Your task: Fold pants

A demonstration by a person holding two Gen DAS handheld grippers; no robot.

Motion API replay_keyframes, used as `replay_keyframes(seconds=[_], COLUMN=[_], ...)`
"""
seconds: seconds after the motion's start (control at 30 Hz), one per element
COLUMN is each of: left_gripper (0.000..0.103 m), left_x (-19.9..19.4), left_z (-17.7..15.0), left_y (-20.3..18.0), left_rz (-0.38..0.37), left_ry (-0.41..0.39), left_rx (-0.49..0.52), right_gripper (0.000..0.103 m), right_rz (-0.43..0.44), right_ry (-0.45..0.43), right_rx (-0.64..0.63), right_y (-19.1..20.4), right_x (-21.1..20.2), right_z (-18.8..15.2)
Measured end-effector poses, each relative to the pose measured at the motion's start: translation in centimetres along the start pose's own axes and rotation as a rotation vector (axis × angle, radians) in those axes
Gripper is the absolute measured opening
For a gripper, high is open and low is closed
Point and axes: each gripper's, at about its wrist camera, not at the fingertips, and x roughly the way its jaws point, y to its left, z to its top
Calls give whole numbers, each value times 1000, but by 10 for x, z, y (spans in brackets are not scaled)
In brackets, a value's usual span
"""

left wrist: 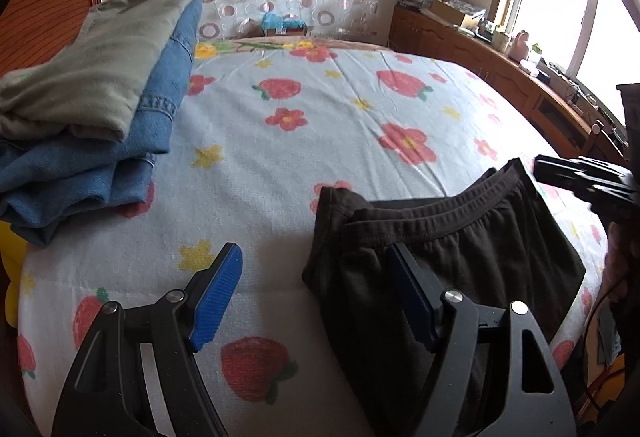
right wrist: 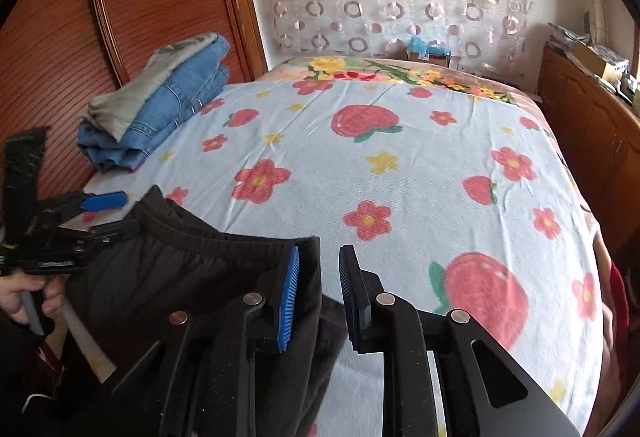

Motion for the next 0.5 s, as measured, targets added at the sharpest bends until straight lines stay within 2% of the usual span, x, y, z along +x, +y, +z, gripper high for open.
replay_keyframes(seconds=[0.1, 0.33, 0.5], left_gripper=[76, 76, 76], left_x=[-4, -34, -50], left_z=[-1, -17, -36], left_y=[0, -6, -13], left_rz=[-8, -42, -69], left_ry=[-12, -35, -21], left_rx=[-11, -4, 22], right_gripper=[31, 31, 31], right_rz=[11, 46, 68], right_ry=[-18, 32, 47], right_rx=[5, 2, 25], right_y=[-2, 4, 6], right_x=[-17, -45, -60], right_z=[-14, -51, -65])
